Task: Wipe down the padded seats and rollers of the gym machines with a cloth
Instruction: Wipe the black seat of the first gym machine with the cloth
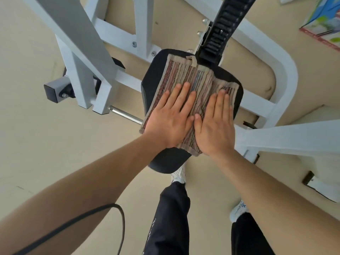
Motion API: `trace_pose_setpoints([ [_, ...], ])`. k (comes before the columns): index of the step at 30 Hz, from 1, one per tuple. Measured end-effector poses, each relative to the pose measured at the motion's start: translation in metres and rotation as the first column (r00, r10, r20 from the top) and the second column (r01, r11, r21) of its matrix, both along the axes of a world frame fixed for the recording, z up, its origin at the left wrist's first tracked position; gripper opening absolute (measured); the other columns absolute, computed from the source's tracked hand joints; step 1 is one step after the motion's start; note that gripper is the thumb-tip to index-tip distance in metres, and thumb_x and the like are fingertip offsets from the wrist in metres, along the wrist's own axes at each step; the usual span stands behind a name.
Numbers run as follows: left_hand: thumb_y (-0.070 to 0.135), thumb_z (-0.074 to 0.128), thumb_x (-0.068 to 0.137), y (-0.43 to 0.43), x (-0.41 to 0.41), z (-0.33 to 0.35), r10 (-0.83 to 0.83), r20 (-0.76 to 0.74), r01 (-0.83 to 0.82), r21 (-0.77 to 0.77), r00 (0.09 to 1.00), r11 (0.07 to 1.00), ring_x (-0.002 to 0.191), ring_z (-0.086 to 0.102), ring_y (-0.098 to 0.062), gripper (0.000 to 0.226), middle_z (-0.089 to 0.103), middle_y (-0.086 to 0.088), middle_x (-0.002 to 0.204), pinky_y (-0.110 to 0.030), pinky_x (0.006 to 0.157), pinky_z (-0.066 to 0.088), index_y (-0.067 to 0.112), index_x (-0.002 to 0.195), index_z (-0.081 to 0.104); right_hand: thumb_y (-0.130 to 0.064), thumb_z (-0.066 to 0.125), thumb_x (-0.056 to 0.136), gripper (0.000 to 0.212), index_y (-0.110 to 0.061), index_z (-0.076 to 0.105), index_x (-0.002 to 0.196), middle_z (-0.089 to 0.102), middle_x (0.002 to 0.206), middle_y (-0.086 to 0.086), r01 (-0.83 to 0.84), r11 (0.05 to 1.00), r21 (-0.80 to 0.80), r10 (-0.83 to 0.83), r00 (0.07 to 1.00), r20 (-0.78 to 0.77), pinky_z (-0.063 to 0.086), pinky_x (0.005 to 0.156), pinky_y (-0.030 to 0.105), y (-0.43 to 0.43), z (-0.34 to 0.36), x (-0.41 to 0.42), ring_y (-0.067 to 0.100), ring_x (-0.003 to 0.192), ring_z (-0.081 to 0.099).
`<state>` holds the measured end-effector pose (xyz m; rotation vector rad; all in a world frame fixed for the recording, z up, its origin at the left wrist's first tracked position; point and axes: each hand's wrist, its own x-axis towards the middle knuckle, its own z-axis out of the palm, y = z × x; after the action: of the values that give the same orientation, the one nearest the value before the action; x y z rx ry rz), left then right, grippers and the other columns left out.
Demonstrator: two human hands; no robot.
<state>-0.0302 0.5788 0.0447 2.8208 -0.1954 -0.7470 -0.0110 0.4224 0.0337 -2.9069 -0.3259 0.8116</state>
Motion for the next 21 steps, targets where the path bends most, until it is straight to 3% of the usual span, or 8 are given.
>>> trace_pose_setpoints([
  [4, 0.047, 0.016, 0.106, 0.022, -0.077, 0.026, -0.05, -0.048, 0.049, -0.01, 0.998, 0.999, 0.155, -0.002, -0.023, 0.062, 0.003, -0.005, 0.168, -0.044, 0.126, 0.006, 0.017, 0.16, 0.009, -0.045, 0.022, 0.106, 0.073, 0.003, 0.005, 0.158, 0.002, 0.167, 0.024, -0.149, 0.988, 0.034, 0.15, 0.988, -0.025, 0.012, 0.127, 0.05, 0.011, 0.032, -0.077, 0.035, 0.156, 0.0],
  [7, 0.047, 0.012, 0.105, 0.03, -0.077, 0.025, -0.053, -0.069, 0.052, -0.025, 0.996, 0.998, 0.155, -0.001, -0.02, 0.061, 0.005, -0.001, 0.168, -0.044, 0.126, 0.008, 0.02, 0.16, 0.009, -0.049, 0.024, 0.105, 0.077, 0.004, 0.007, 0.158, 0.003, 0.167, 0.025, -0.188, 0.981, 0.035, 0.189, 0.982, -0.024, 0.014, 0.126, 0.05, 0.013, 0.028, -0.072, 0.036, 0.156, 0.0],
  [11, 0.047, 0.01, 0.105, 0.035, -0.041, 0.012, -0.022, -0.046, 0.021, -0.034, 0.999, 0.999, 0.155, -0.007, -0.016, 0.06, -0.001, 0.005, 0.168, -0.04, 0.126, -0.001, 0.025, 0.161, 0.004, -0.055, 0.021, 0.101, 0.081, -0.001, 0.006, 0.159, 0.002, 0.168, 0.02, -0.152, 0.988, 0.041, 0.151, 0.988, 0.015, 0.012, 0.127, 0.048, 0.02, 0.007, -0.021, 0.032, 0.157, 0.002],
  [14, 0.049, 0.011, 0.105, 0.043, 0.012, -0.006, 0.003, 0.007, -0.003, -0.004, 1.0, 1.0, 0.155, -0.003, -0.018, 0.061, 0.0, 0.005, 0.168, -0.04, 0.126, 0.001, 0.026, 0.161, 0.004, -0.056, 0.017, 0.101, 0.081, -0.003, 0.001, 0.16, -0.002, 0.169, 0.018, -0.082, 0.996, 0.032, 0.08, 0.996, 0.049, 0.008, 0.127, 0.046, 0.033, -0.008, 0.015, 0.03, 0.157, 0.0],
  [18, 0.05, 0.012, 0.104, 0.051, 0.08, -0.033, -0.11, 0.05, 0.106, 0.067, 0.993, 0.992, 0.155, 0.003, -0.022, 0.062, 0.003, 0.001, 0.169, -0.042, 0.126, 0.005, 0.025, 0.161, 0.005, -0.049, 0.014, 0.102, 0.074, -0.005, 0.0, 0.16, -0.002, 0.169, 0.014, -0.004, 0.999, 0.039, 0.001, 0.996, 0.089, 0.006, 0.128, 0.045, 0.047, -0.028, 0.06, 0.027, 0.157, -0.001],
  [21, 0.048, 0.014, 0.101, 0.057, 0.123, -0.048, -0.171, 0.064, 0.167, 0.067, 0.983, 0.984, 0.148, 0.028, -0.026, 0.063, 0.031, -0.004, 0.161, -0.044, 0.121, 0.021, 0.021, 0.157, 0.022, -0.043, 0.019, 0.102, 0.069, -0.003, 0.014, 0.158, 0.019, 0.165, 0.018, -0.005, 1.0, 0.018, 0.002, 0.99, 0.144, 0.012, 0.127, 0.045, 0.055, -0.039, 0.087, 0.031, 0.154, 0.017],
])
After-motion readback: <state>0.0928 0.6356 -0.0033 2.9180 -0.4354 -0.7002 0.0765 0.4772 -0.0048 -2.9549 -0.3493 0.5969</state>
